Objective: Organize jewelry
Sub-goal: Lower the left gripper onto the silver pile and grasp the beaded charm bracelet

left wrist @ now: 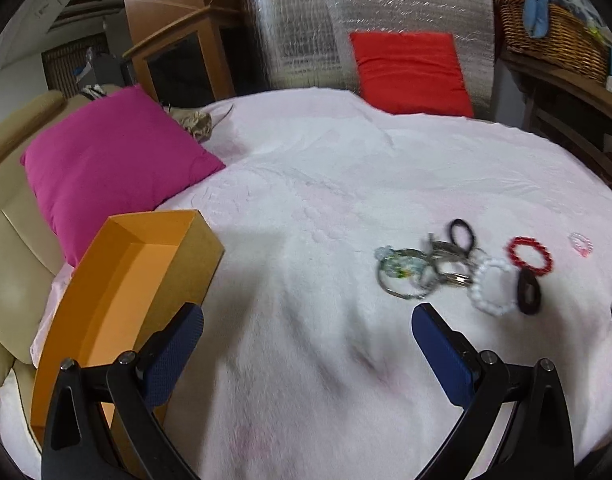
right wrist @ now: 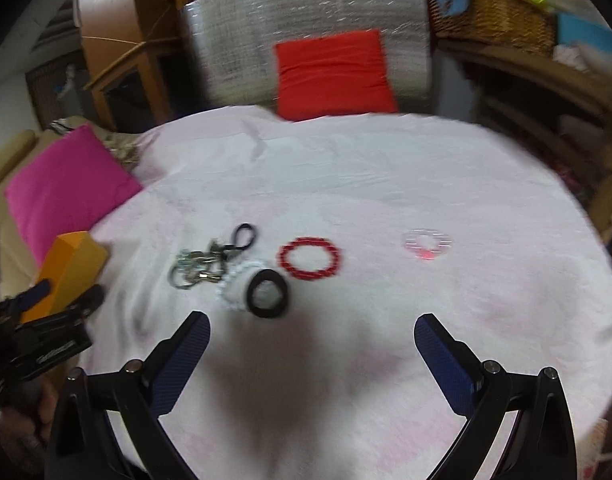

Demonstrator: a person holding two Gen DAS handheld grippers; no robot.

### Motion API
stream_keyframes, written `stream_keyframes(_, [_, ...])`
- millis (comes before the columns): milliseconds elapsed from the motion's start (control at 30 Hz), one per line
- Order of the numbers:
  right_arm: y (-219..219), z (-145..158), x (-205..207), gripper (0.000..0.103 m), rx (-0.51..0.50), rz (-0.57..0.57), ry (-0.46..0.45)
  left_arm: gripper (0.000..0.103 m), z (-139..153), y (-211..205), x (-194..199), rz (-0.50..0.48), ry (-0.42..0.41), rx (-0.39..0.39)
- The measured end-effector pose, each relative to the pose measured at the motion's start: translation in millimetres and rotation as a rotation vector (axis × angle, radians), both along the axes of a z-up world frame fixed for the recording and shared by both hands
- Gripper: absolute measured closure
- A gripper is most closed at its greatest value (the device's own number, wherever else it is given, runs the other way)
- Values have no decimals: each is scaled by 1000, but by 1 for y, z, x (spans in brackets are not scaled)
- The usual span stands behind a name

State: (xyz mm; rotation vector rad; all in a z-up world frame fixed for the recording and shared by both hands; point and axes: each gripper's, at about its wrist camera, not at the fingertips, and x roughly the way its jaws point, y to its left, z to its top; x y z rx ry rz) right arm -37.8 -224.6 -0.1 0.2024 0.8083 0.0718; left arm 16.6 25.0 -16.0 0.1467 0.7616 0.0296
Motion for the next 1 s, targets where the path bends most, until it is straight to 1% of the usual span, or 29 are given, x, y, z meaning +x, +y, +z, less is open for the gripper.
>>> stream_keyframes(100, [5,-12,19,0,84,71,46,0,-10,9,16,18,44,-16])
stream_keyframes(200, [10,-21,34,8,131,93,65,0,-13,9,22,10,42,-2])
stream_keyframes(267, [12,-25,44,15,150,102,73,0,-13,7,24,-7,37,-7])
stream_keyframes(433, [8,-43,71,25,228,104,154,0,-11,2,28,-50,36,-5])
stream_keyframes(567, [3,-48,78,26,265,97,173,0,-13,1,34,-61,45,-10])
stream_keyframes(633, [3,-50,81,28,285,98,187,0,-16,0,39,-72,60,-11])
stream_keyframes(700, [1,-47,80,28,284,83,181,5,-18,-3,44,-97,71,-26])
stream_keyframes(733, [-1,-44,78,28,287,80,171,10,-18,-5,46,-113,70,-31])
stream_keyframes(800, [-6,-38,74,28,298,69,147,15,-19,-9,51,-137,61,-22])
stream_keyframes(867, [-11,-37,72,28,305,54,144,29,-22,-12,58,-150,74,-27])
stream_keyframes(933, [-14,-38,72,28,310,45,150,33,-25,-12,67,-165,102,-71])
stream_keyframes(1000, [-16,-39,71,28,304,38,155,33,-29,-11,81,-183,148,-136])
